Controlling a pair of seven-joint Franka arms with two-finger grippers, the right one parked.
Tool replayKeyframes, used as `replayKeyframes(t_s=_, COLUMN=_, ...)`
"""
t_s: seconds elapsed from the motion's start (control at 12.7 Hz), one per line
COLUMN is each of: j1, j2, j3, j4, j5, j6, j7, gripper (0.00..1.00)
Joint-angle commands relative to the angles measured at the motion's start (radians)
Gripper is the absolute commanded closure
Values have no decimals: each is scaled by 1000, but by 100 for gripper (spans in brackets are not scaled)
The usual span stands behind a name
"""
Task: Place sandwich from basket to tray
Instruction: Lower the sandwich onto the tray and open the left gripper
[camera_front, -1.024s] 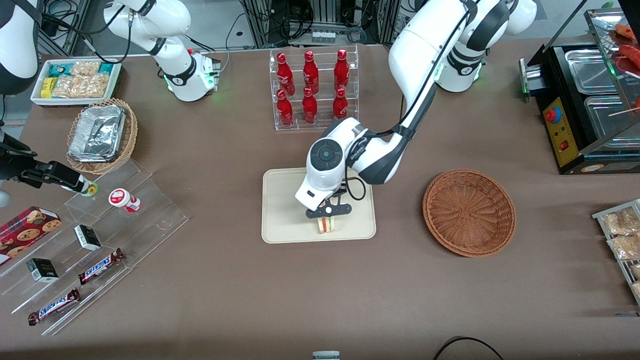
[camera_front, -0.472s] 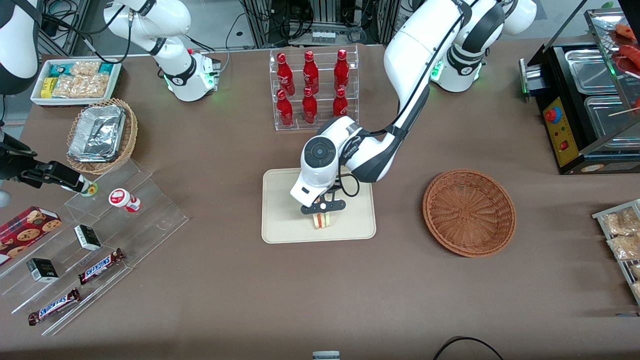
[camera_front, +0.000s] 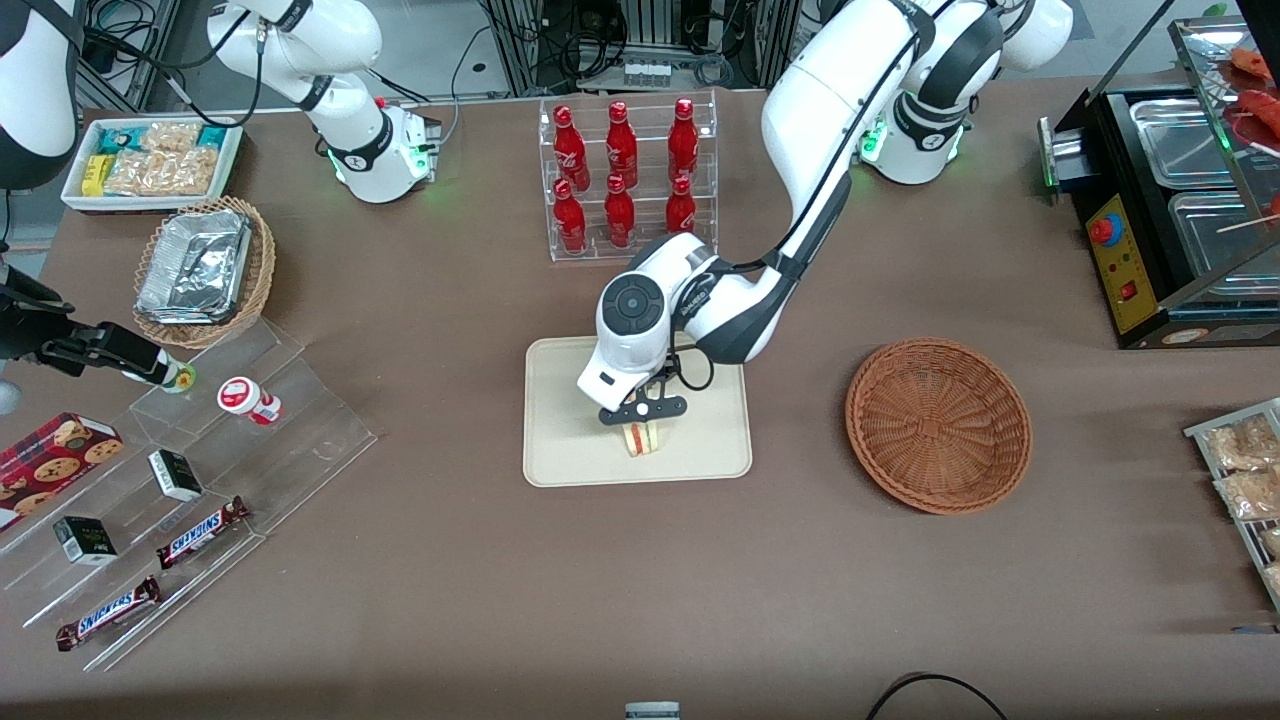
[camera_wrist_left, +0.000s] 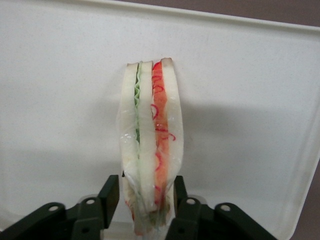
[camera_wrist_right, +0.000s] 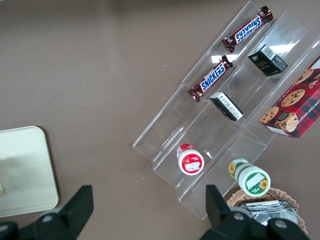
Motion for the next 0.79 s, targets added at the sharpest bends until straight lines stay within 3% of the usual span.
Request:
replayKeyframes(t_s=0.0, j1=-11, j2=-8, j3=12, j4=32, j5=0, j6=-14, j7=-64, gripper=0)
replayKeyframes(t_s=0.71, j1=13, j2=-196, j3=41, j4=29, j5=16, j6=-184, j7=67, gripper=0)
